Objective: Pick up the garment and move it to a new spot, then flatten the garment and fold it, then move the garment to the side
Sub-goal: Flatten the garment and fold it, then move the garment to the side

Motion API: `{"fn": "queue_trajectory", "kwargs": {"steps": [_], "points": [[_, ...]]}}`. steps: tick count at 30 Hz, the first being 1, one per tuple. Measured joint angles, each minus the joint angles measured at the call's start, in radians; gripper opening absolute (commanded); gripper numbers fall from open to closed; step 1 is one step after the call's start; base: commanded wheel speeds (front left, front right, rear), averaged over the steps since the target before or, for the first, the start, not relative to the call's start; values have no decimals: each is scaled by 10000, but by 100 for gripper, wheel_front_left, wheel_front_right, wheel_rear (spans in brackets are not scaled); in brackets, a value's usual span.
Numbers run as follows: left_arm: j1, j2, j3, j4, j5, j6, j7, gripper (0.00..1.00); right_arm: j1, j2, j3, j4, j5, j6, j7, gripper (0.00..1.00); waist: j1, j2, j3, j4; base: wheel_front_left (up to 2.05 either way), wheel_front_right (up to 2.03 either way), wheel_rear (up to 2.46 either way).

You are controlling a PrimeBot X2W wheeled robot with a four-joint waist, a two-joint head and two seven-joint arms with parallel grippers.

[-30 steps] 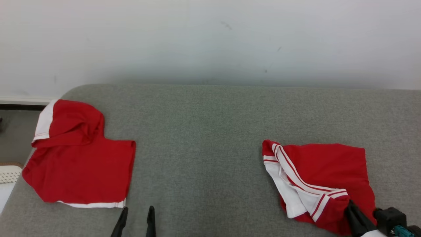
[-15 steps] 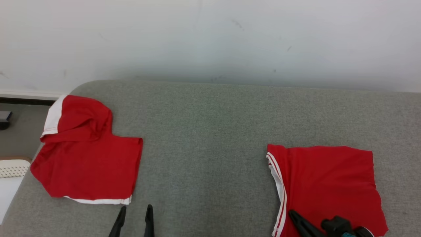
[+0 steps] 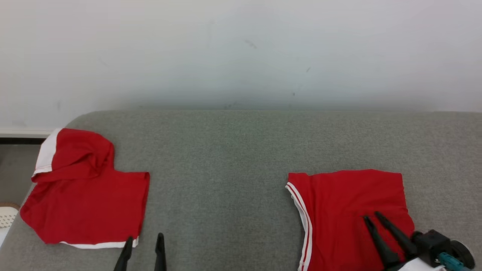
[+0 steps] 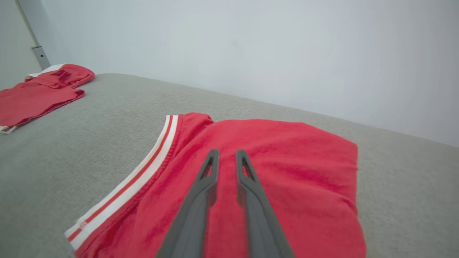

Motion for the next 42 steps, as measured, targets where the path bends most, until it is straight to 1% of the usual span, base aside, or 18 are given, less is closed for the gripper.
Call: {"fn": "queue_trajectory", "kwargs": {"steps": [6,8,13,18,23,25,28,30,32,35,37,40,42], "points": [[31,2,265,48,75,-94,2,100,761,-247,-1906,-1083,-554,0,-17,100,0,0,-234,-323,0,0,0],[70,2,309,77,96,-132,0,100,1086,-341,-2362,-1383,-692,0,-17,100,0,0,-320,-392,0,0,0],[147,2,311,82,174,-128,2,100,1847,-489,-3241,-1839,-602,0,-17,100,0,0,-508,-489,0,0,0],[360,2,328,31,173,-86,0,100,2530,-514,-3515,-1854,-324,0,-17,100,0,0,-604,-498,0,0,0],[480,0,282,-10,173,-86,0,100,2725,-493,-3555,-1645,-56,0,-17,100,0,0,-611,-449,0,0,0],[495,0,303,-29,173,-82,0,100,2722,-489,-3452,-1567,96,0,-17,100,0,0,-597,-456,0,0,0],[509,2,320,-44,171,-52,0,100,2653,-543,-3110,-1478,614,0,-17,100,0,1,-509,-503,0,0,0],[503,0,272,-42,167,-54,2,100,2461,-848,-2719,-1361,1104,0,17,100,0,0,-423,-532,0,0,0],[480,0,221,-35,167,-56,2,100,2137,-1221,-2374,-1379,1712,0,389,100,0,0,-320,-562,0,0,0],[429,0,173,-8,169,-58,2,100,1515,-1843,-1837,-1528,2773,0,1501,100,0,0,-131,-578,0,0,0],[361,2,155,21,169,-67,2,100,1117,-2140,-1461,-1630,3802,-2,2661,100,0,0,8,-576,0,0,0],[148,2,50,38,173,-90,0,100,410,-2600,-1068,-1536,4679,2,4130,100,0,0,302,-547,0,0,0],[-45,-2,-10,119,150,-119,0,100,-121,-2790,-878,-1340,5049,2,4869,100,0,0,519,-496,0,0,0]]}}
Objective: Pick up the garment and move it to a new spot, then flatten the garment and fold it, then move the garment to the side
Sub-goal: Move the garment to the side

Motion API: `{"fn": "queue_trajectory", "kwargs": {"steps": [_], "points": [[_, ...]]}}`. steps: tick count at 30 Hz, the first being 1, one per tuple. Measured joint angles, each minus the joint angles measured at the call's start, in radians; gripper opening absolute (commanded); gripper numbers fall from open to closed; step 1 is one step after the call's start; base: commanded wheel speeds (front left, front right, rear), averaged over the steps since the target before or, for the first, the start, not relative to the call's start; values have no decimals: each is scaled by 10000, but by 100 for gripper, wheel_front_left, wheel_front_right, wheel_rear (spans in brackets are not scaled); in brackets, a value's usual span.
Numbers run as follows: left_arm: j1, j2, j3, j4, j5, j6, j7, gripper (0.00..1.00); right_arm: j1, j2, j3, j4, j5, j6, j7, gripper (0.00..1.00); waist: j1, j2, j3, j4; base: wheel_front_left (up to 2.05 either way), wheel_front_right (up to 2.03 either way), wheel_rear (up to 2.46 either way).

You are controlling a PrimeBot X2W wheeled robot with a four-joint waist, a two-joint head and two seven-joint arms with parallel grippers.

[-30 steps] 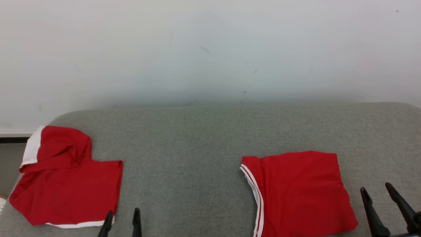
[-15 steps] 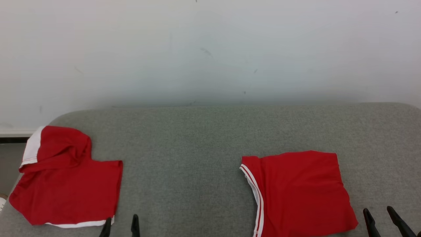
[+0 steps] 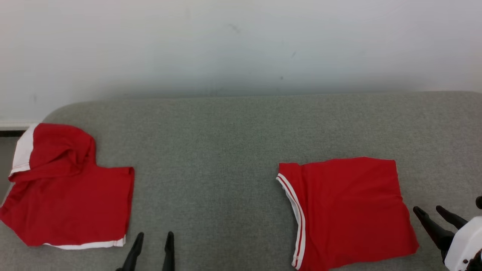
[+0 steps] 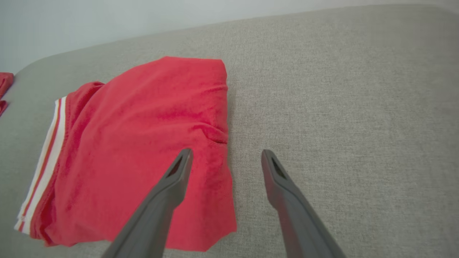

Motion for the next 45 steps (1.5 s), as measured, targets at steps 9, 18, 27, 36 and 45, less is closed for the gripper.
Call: {"fn": "queue_trajectory", "kwargs": {"steps": [9,18,27,36,45], "points": [[-631,2,-360,320,-169,52,0,100,-1438,6,598,1517,665,0,1434,100,0,0,703,777,0,0,0],[-774,4,-535,531,-186,81,0,100,-1868,330,842,2251,1666,-13,1910,100,0,0,1056,1580,0,0,0],[-957,2,-686,412,-211,169,0,100,-2189,602,1452,1743,2351,-17,1699,0,0,0,1179,1556,0,0,0],[-1061,2,-598,263,-155,100,0,100,-2799,134,1873,1685,2370,-15,1037,0,0,0,1342,656,0,0,0],[-2094,0,-782,-35,247,-251,0,100,-3733,-516,1743,3039,1430,-13,-809,0,1,0,2215,-379,0,0,0]]}}
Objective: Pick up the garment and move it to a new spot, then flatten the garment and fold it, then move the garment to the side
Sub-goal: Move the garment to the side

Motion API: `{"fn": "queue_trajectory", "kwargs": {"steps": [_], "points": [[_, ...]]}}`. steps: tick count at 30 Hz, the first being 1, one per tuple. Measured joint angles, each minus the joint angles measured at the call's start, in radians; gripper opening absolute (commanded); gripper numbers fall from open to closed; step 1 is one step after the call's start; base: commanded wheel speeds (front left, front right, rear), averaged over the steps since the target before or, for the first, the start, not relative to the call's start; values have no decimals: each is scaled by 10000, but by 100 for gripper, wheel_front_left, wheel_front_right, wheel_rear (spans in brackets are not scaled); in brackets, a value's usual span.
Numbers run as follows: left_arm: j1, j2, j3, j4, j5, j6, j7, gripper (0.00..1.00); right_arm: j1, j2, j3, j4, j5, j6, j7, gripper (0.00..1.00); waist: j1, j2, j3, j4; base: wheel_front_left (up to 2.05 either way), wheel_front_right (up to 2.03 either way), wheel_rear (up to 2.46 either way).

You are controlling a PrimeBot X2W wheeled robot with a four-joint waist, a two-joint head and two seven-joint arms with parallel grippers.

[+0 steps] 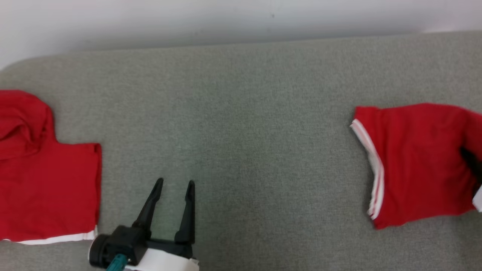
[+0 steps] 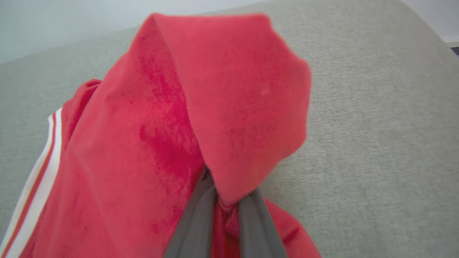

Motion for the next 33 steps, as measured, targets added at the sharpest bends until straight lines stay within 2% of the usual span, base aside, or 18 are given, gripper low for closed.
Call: {"fn": "queue_trajectory", "kwargs": {"steps": [7,11,15,16,17,18,24,28,33], "points": [[-989,0,-389,-207,217,-178,0,100,-1502,-504,-683,1916,-857,4,-1143,0,0,0,1090,-118,0,0,0],[-1373,-2,-614,-251,303,-238,0,100,-2499,-943,-957,3189,-1634,4,-1388,0,-1,0,1517,174,0,0,0],[-1423,2,-627,-236,395,-234,0,100,-3516,-1001,-1135,4286,-2362,6,-1653,0,-1,-1,1796,525,0,0,0],[-1422,2,-606,-245,401,-228,0,100,-3732,-993,-1122,4527,-2545,10,-1651,6,-1,0,1867,581,0,0,0],[-1421,0,-575,-245,408,-205,0,100,-3919,-993,-1087,4807,-2824,12,-1685,49,0,0,1931,626,0,0,0],[-1417,2,-548,-249,416,-205,0,100,-4088,-997,-1043,5072,-3101,12,-1787,100,0,0,1981,667,0,0,0],[-1391,2,-439,-255,414,-119,0,100,-4844,-922,-1030,6263,-4261,12,-2640,100,0,0,1882,667,0,0,0],[-1295,0,-410,-217,265,-50,0,100,-4751,-748,-1022,6452,-4778,12,-3248,100,0,0,1504,586,0,0,0],[-831,0,-173,-109,82,109,0,100,-4190,-299,-1248,6450,-4870,12,-3908,100,-1,-1,753,489,0,0,0]]}}
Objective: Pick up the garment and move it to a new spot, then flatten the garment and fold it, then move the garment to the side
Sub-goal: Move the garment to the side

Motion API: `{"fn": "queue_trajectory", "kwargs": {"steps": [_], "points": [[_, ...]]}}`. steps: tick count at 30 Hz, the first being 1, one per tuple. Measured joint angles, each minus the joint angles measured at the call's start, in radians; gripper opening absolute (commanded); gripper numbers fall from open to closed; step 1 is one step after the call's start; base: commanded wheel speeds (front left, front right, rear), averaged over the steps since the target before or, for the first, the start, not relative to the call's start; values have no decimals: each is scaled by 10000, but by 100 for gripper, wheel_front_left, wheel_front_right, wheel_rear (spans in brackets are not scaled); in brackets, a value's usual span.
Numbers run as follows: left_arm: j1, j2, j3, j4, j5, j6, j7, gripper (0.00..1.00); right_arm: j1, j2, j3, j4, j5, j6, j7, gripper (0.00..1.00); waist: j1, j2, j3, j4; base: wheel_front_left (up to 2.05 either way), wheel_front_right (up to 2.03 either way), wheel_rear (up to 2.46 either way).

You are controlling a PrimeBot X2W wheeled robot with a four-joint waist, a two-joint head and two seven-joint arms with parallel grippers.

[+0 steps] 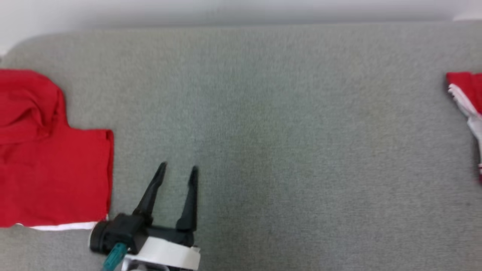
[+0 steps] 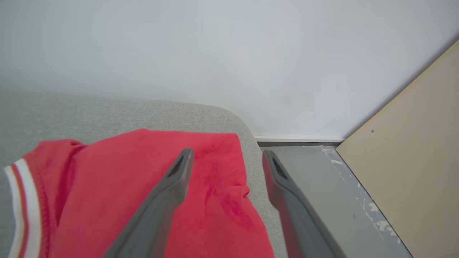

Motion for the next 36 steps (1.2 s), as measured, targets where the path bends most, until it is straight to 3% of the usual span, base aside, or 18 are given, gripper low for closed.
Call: {"fn": "queue_trajectory", "kwargs": {"steps": [4,10,15,18,25,30,36], "points": [[579,2,343,92,-77,79,0,100,722,0,-355,-1028,-230,0,-140,100,-1,0,-771,-88,0,0,0],[1455,6,951,167,-48,40,0,100,3321,217,-2732,-4512,-1450,0,-153,100,-1,0,-1936,-228,0,0,0],[2085,2,1327,265,-38,-40,0,100,6366,2163,-5018,-7239,-2928,6,-165,100,-2,0,-2788,-278,0,0,0],[2373,2,1398,322,-38,-90,0,100,7813,3373,-5779,-8636,-3664,4,-169,100,-3,0,-3199,-276,0,0,0],[2657,2,1486,516,-42,-138,0,100,9910,5427,-5988,-10592,-4345,4,-167,100,-3,0,-3738,-199,0,0,0],[2754,0,1457,706,-67,-182,0,100,10821,5939,-5628,-10849,-4571,4,-167,100,-2,0,-3871,-318,0,0,0],[2754,0,1444,844,-81,-278,0,100,11136,6044,-5436,-10740,-4711,4,-167,100,-2,0,-3919,-395,0,0,0]]}}
